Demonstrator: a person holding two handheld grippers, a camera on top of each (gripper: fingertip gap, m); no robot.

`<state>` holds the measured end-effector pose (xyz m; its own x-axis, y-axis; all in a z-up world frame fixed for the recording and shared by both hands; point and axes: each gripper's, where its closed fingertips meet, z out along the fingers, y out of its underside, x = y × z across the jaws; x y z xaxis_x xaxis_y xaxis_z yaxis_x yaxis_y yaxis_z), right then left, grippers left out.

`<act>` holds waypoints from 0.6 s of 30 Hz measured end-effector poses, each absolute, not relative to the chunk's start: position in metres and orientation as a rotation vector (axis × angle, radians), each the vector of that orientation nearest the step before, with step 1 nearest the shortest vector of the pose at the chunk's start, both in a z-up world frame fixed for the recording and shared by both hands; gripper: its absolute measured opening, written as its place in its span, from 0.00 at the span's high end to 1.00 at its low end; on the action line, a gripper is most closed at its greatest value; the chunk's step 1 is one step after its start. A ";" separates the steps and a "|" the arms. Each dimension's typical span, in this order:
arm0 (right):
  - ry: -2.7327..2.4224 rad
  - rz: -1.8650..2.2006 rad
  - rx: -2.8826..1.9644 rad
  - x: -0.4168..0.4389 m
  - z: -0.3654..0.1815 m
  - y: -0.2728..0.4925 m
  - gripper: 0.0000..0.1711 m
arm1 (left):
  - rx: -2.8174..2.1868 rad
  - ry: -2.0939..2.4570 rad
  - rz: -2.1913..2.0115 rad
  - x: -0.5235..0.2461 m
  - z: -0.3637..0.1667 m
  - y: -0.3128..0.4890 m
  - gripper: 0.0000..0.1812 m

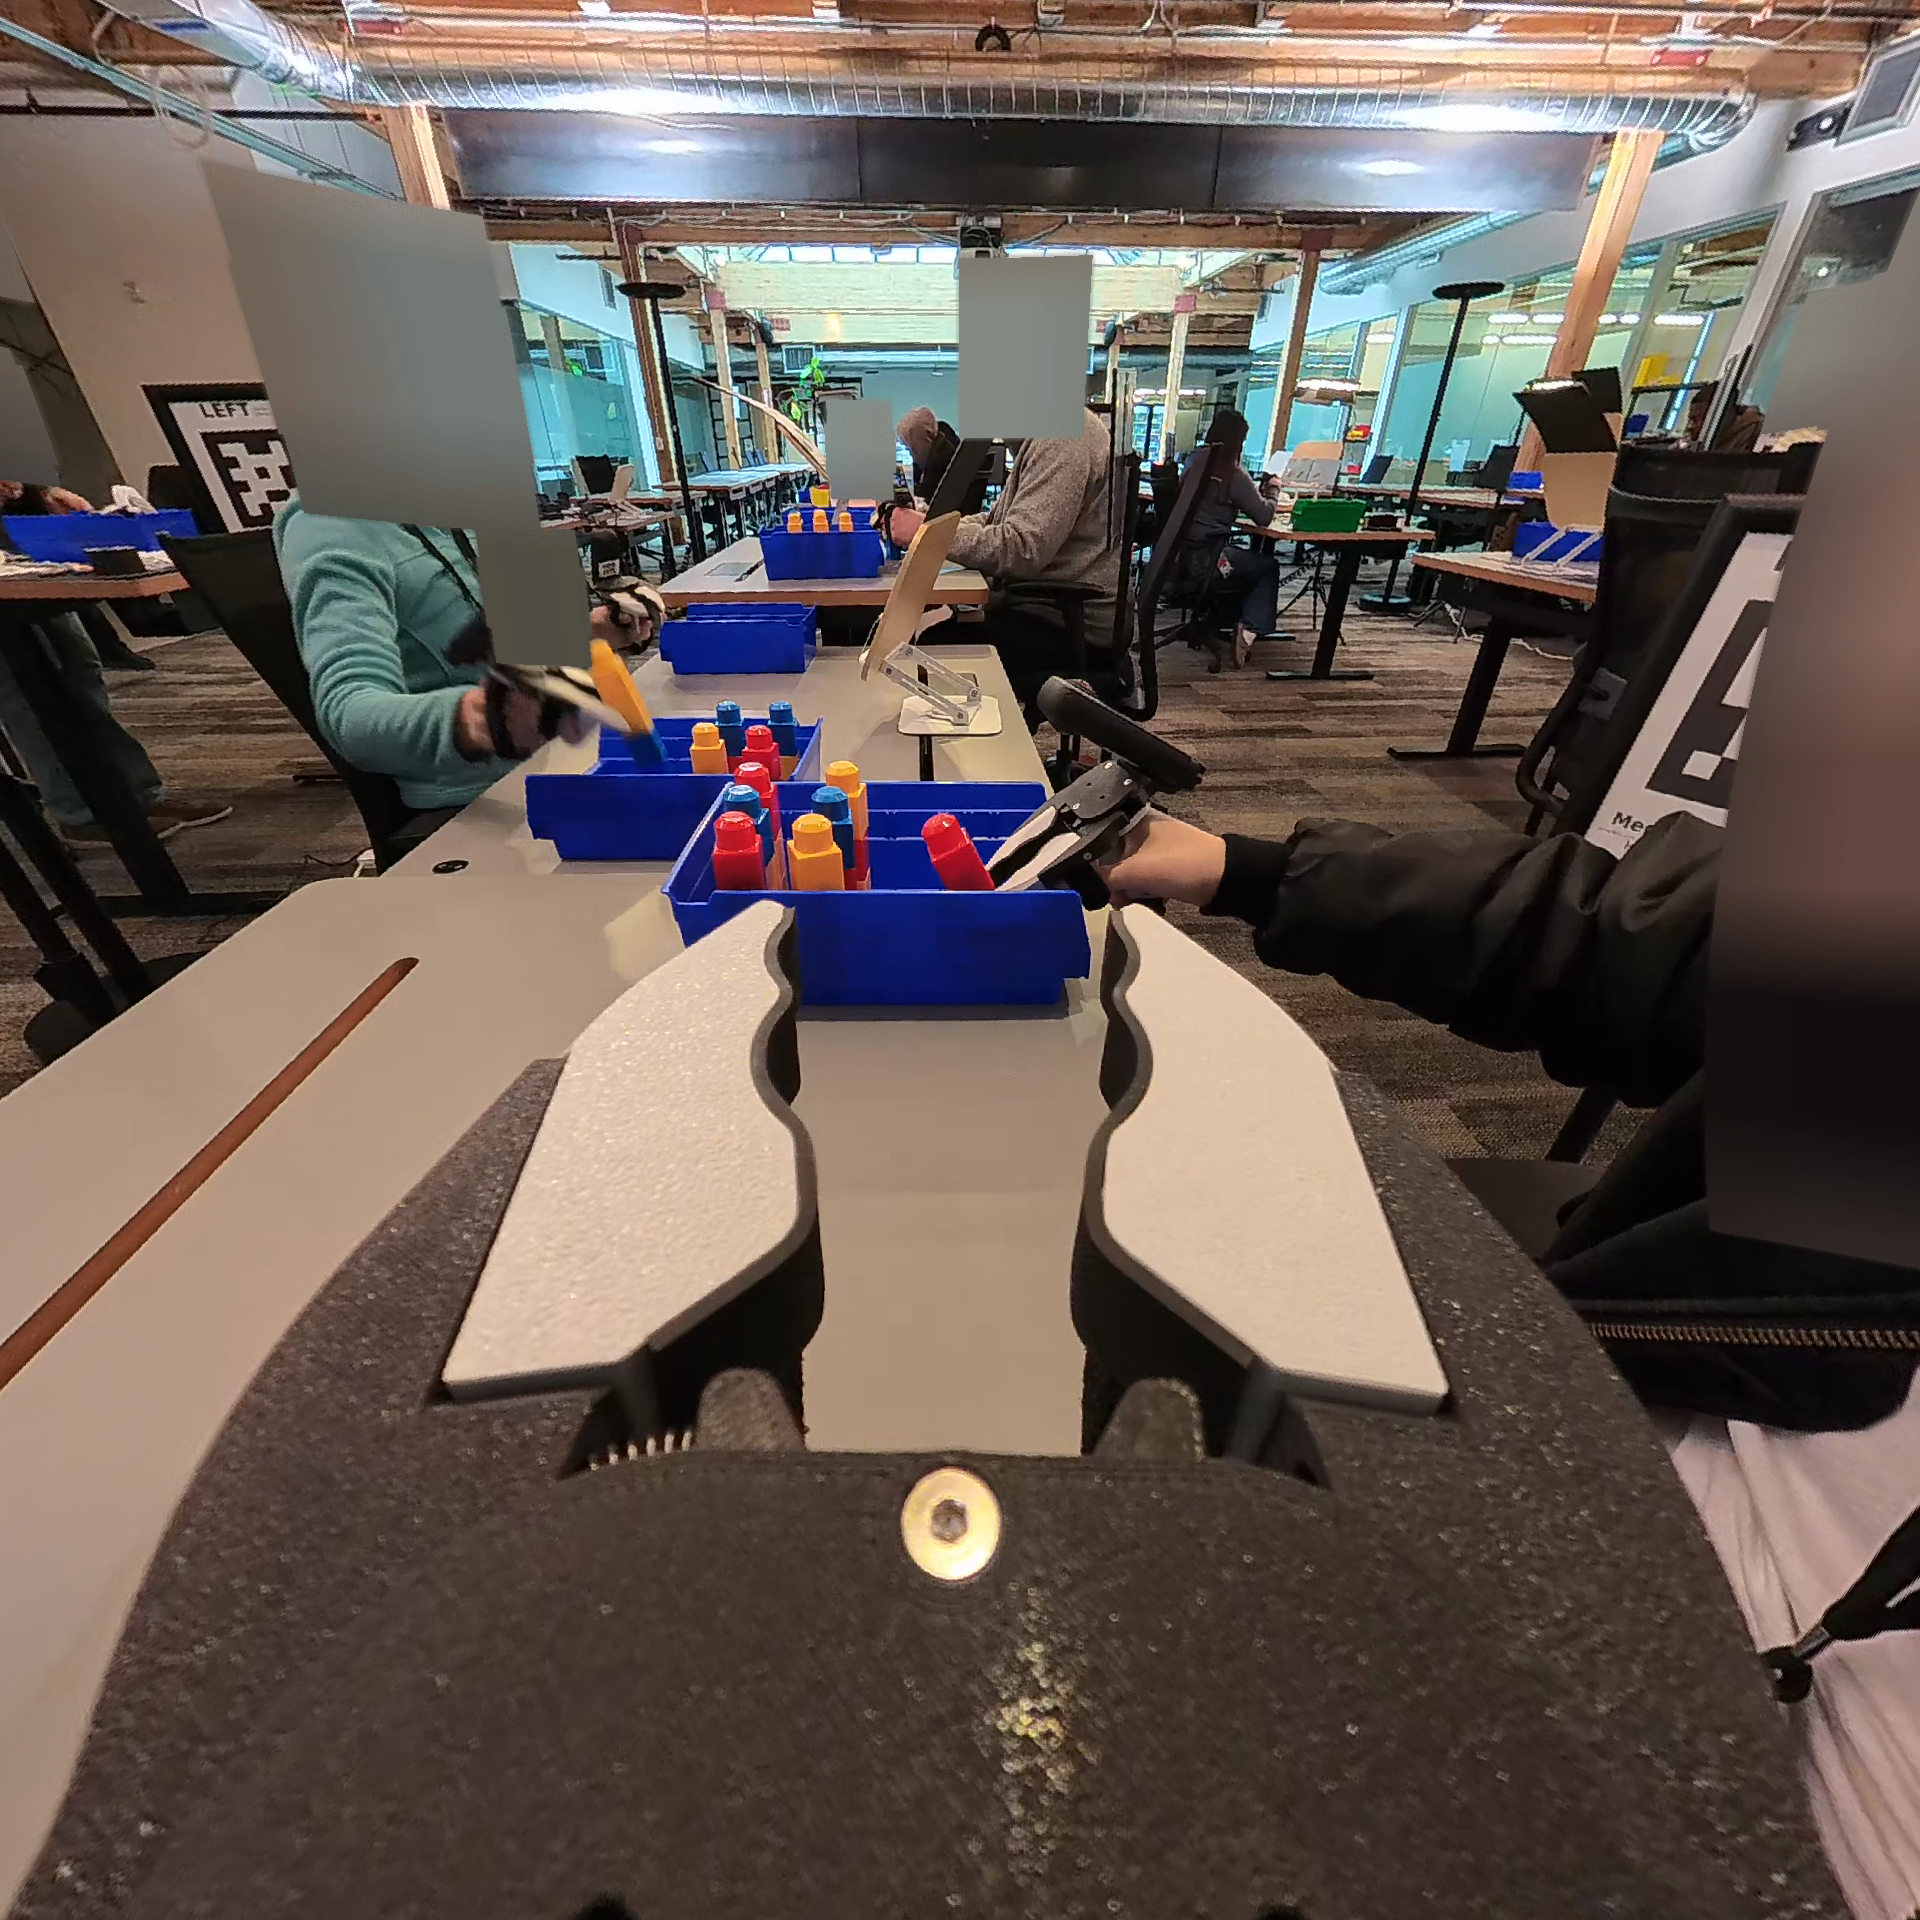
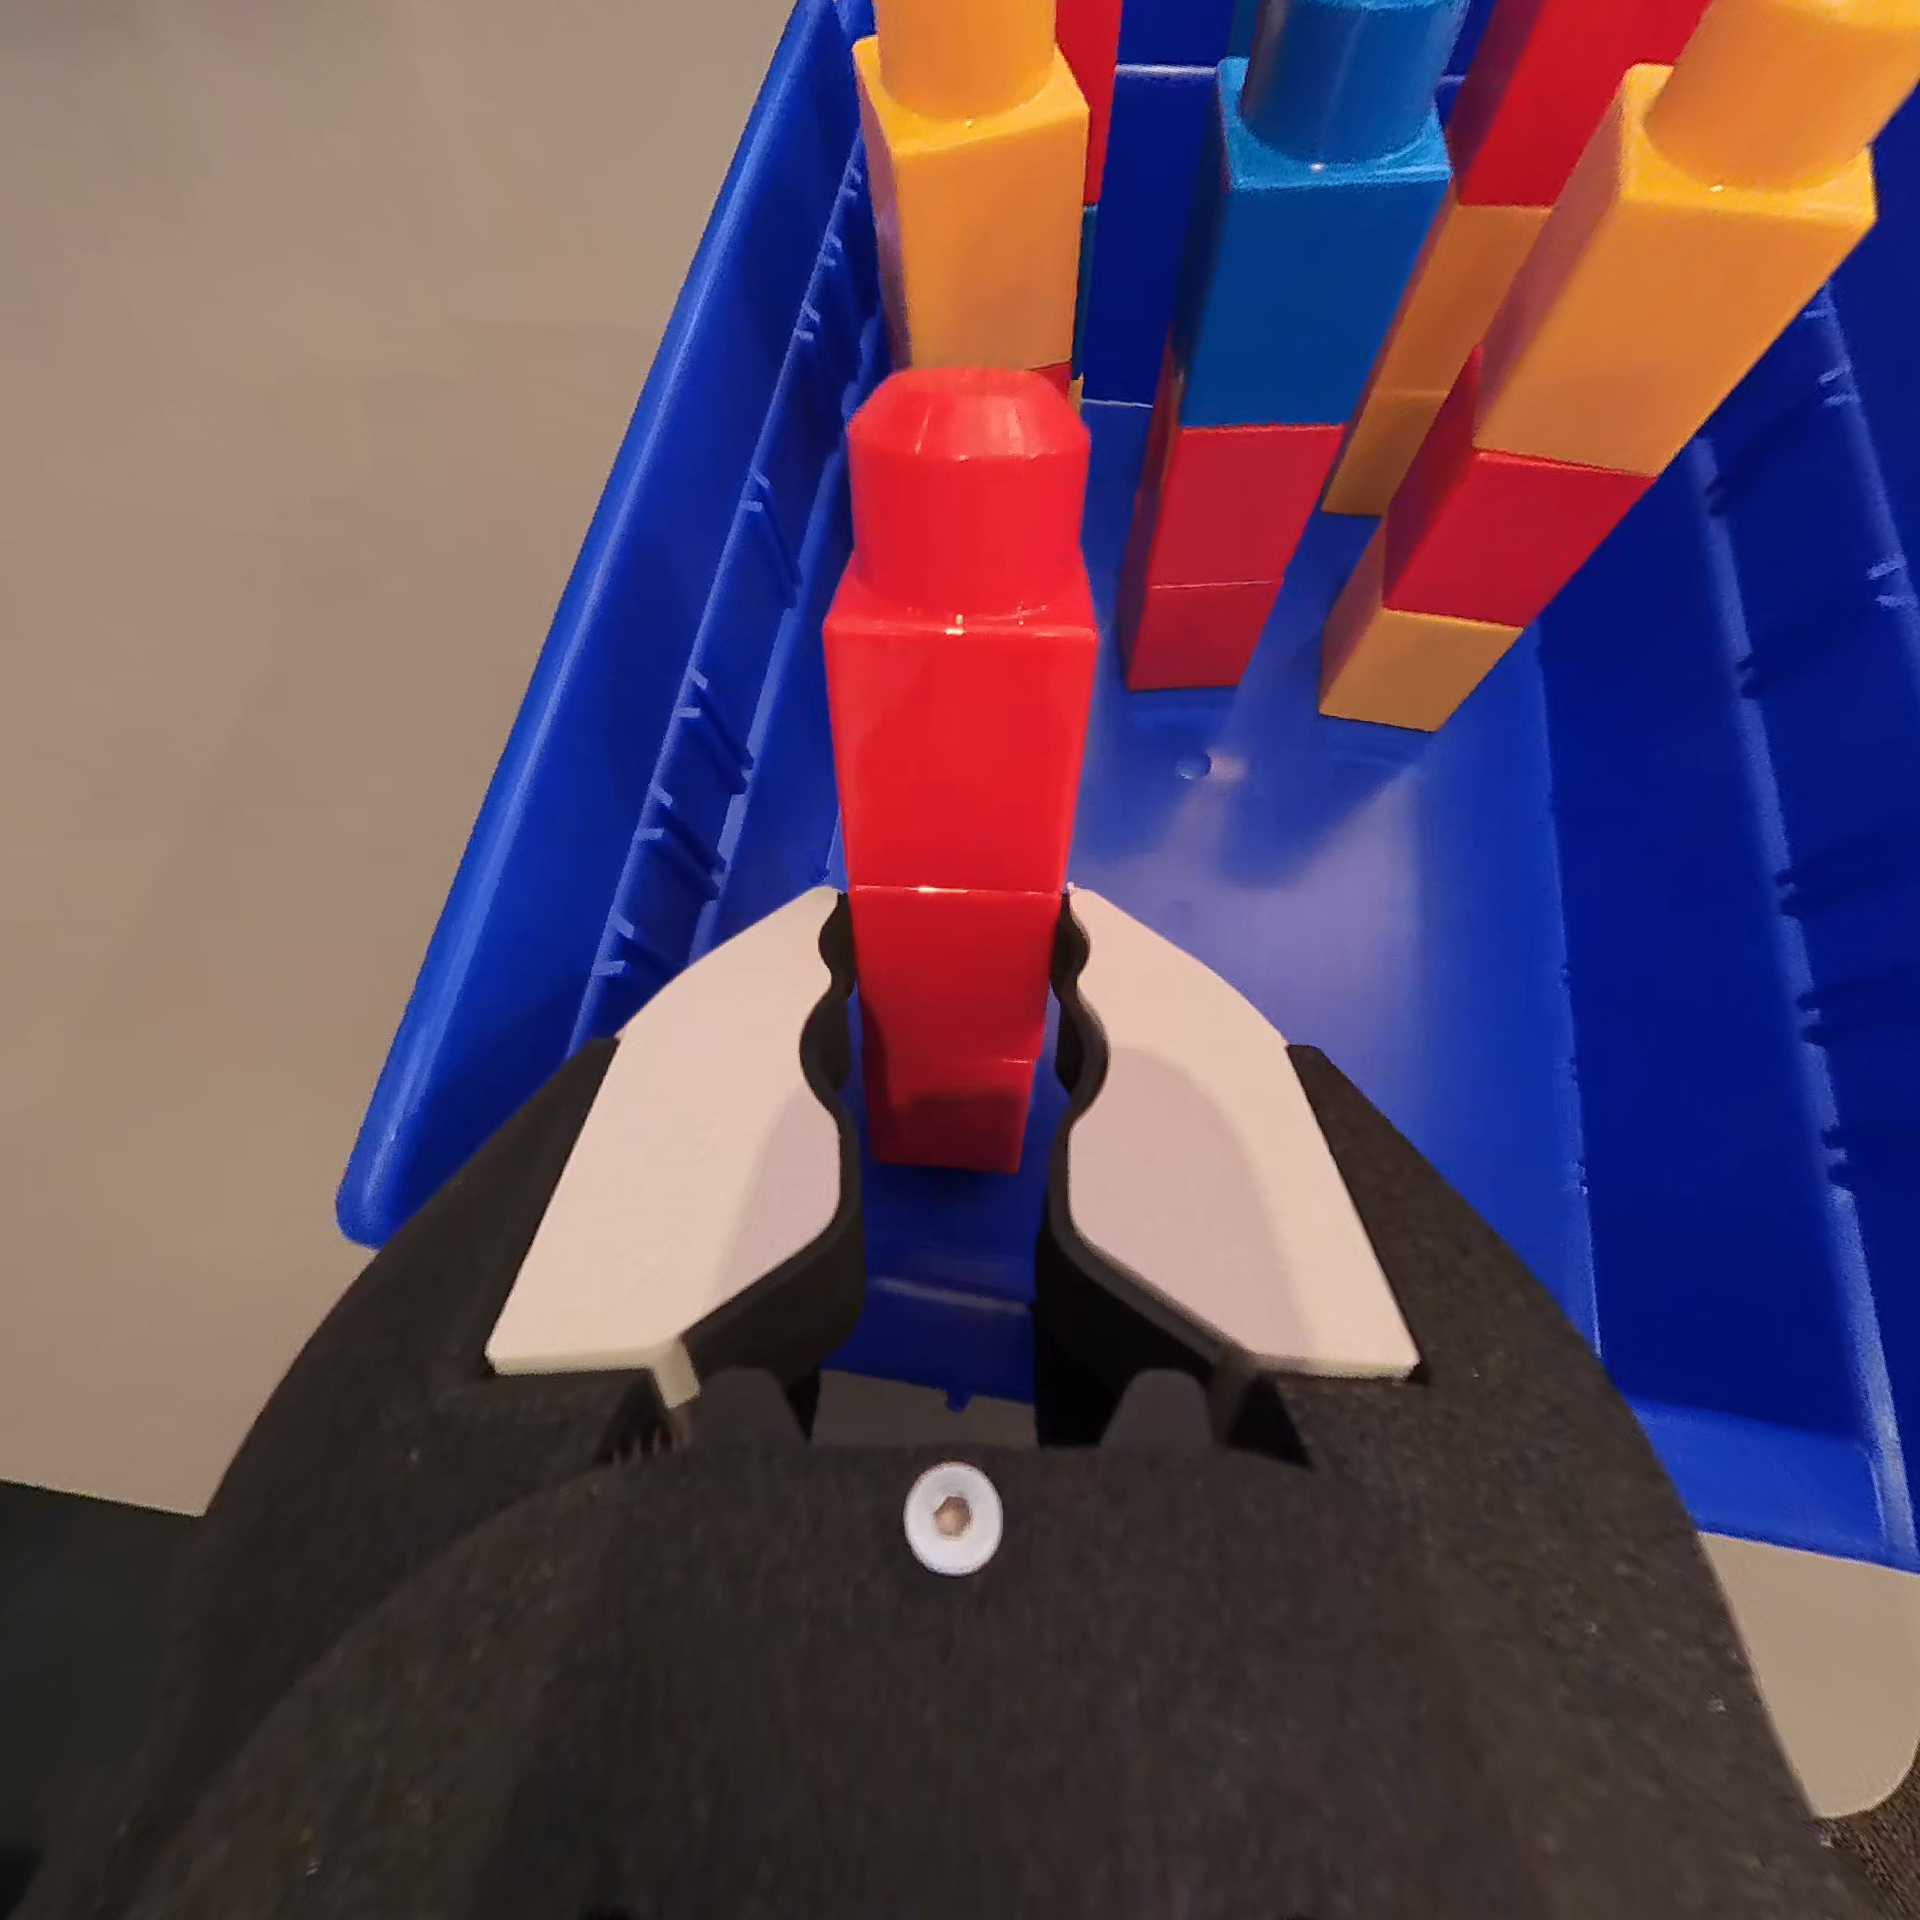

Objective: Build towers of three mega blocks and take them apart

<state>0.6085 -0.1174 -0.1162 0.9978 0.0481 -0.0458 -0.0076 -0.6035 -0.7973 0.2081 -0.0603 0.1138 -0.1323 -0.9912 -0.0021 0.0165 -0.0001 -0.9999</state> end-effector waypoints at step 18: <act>-0.368 0.180 -2.063 0.604 -0.086 -0.055 0.79 | -1.145 1.316 -1.313 0.212 0.108 -0.061 0.69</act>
<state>0.6042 -0.0554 -0.0857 0.9430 0.3320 0.0243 0.1849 -0.4617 -0.8676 0.2120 -0.0612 0.1082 -0.1412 -0.9900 0.0035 -0.0057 -0.0027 -1.0000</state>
